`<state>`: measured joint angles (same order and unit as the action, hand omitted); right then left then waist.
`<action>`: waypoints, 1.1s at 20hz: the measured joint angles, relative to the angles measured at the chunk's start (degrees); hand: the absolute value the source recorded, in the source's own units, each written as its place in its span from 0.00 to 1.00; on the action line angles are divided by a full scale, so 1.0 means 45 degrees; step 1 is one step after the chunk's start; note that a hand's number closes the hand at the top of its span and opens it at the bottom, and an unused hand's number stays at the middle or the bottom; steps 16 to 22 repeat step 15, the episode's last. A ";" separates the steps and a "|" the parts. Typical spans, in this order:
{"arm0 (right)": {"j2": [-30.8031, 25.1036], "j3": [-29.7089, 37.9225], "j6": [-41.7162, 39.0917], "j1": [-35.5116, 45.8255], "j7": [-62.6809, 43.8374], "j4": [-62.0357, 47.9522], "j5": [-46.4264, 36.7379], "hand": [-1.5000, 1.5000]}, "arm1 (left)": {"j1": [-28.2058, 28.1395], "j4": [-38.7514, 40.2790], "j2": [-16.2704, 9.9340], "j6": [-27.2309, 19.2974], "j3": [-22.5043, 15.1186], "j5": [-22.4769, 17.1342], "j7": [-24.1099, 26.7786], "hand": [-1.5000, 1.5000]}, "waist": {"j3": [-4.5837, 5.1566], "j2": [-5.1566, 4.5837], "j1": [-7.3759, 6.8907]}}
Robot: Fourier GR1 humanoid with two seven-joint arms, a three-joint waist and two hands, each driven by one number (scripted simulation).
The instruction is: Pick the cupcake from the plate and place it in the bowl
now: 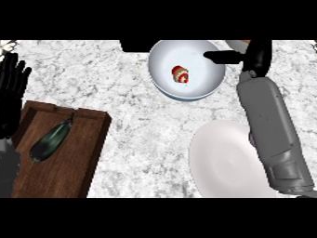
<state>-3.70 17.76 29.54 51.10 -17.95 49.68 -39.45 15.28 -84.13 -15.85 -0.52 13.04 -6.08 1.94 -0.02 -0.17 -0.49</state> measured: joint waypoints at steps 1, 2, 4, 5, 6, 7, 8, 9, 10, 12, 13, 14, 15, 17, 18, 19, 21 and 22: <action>-0.0165 0.0160 0.0040 -0.0214 0.0017 0.0251 0.0174 0.00 | -0.0190 -0.0058 -0.0034 0.0062 0.0069 -0.0047 0.0057 0.50 | 0.0001 0.0018 0.0029; -0.0341 0.0324 -0.0040 -0.0476 0.0074 0.0600 0.0422 0.00 | -0.0103 -0.0073 -0.0139 0.0043 0.0164 -0.0080 -0.0074 0.50 | 0.0002 0.0037 0.0091; -0.0721 0.0658 -0.0307 -0.1090 0.0379 0.1306 0.1022 0.00 | -0.0037 -0.0010 -0.0138 -0.0023 0.0230 -0.0102 -0.0144 0.50 | 0.0001 0.0057 0.0172; -0.0843 0.0759 -0.0422 -0.1440 0.0453 0.1739 0.1271 0.00 | -0.0059 0.0005 -0.0199 0.0025 0.0268 -0.0117 -0.0160 0.50 | 0.0001 0.0065 0.0196; -0.1004 0.0891 -0.0661 -0.1875 0.0603 0.2236 0.1600 0.00 | -0.0186 -0.0130 -0.0156 -0.0018 0.0273 -0.0112 -0.0161 0.50 | 0.0002 0.0081 0.0223; -0.1235 0.1080 -0.0991 -0.2250 0.0756 0.2662 0.1999 0.00 | -0.0163 -0.0158 -0.0156 -0.0046 0.0267 -0.0101 -0.0228 0.50 | 0.0001 0.0088 0.0257; -0.1482 0.1281 -0.1329 -0.2578 0.0930 0.2956 0.2411 0.00 | -0.0167 -0.0155 -0.0170 -0.0021 0.0257 -0.0092 -0.0235 0.50 | 0.0001 0.0086 0.0259; -0.1640 0.1395 -0.1600 -0.2990 0.1039 0.3401 0.2717 0.00 | -0.0058 -0.0129 -0.0319 0.0093 0.0354 -0.0204 -0.0373 0.50 | 0.0002 0.0088 0.0274; -0.1741 0.1465 -0.1882 -0.3478 0.1076 0.3968 0.3003 0.00 | -0.0036 -0.0156 -0.0332 0.0050 0.0395 -0.0218 -0.0447 0.50 | 0.0003 0.0094 0.0290; -0.1988 0.1797 -0.2457 -0.4440 0.1482 0.4802 0.3760 0.00 | -0.0074 -0.0140 -0.0298 0.0087 0.0390 -0.0248 -0.0445 0.50 | 0.0004 0.0094 0.0307; -0.2179 0.1975 -0.2735 -0.4826 0.1590 0.5106 0.4090 0.00 | -0.0346 -0.0336 -0.0287 0.0177 0.0415 -0.0306 -0.0382 0.50 | 0.0003 0.0093 0.0277; -0.2356 0.2166 -0.2993 -0.5161 0.1724 0.5329 0.4444 0.00 | -0.0273 -0.0401 -0.0254 0.0105 0.0375 -0.0267 -0.0457 0.50 | 0.0004 0.0087 0.0264; -0.2522 0.2279 -0.3313 -0.5537 0.1820 0.5623 0.4744 0.00 | -0.0192 -0.0266 -0.0370 0.0185 0.0490 -0.0316 -0.0386 0.50 | 0.0003 0.0081 0.0262; -0.2522 0.2279 -0.3313 -0.5537 0.1820 0.5623 0.4744 0.00 | -0.0192 -0.0266 -0.0370 0.0185 0.0490 -0.0316 -0.0386 0.50 | 0.0003 0.0081 0.0262; -0.2522 0.2279 -0.3313 -0.5537 0.1820 0.5623 0.4744 0.00 | -0.0192 -0.0266 -0.0370 0.0185 0.0490 -0.0316 -0.0386 0.50 | 0.0003 0.0081 0.0262; -0.2522 0.2279 -0.3313 -0.5537 0.1820 0.5623 0.4744 0.00 | -0.0192 -0.0266 -0.0370 0.0185 0.0490 -0.0316 -0.0386 0.50 | 0.0003 0.0081 0.0262; -0.2522 0.2279 -0.3313 -0.5537 0.1820 0.5623 0.4744 0.00 | -0.0192 -0.0266 -0.0370 0.0185 0.0490 -0.0316 -0.0386 0.50 | 0.0003 0.0081 0.0262; -0.2522 0.2279 -0.3313 -0.5537 0.1820 0.5623 0.4744 0.00 | -0.0192 -0.0266 -0.0370 0.0185 0.0490 -0.0316 -0.0386 0.50 | 0.0003 0.0081 0.0262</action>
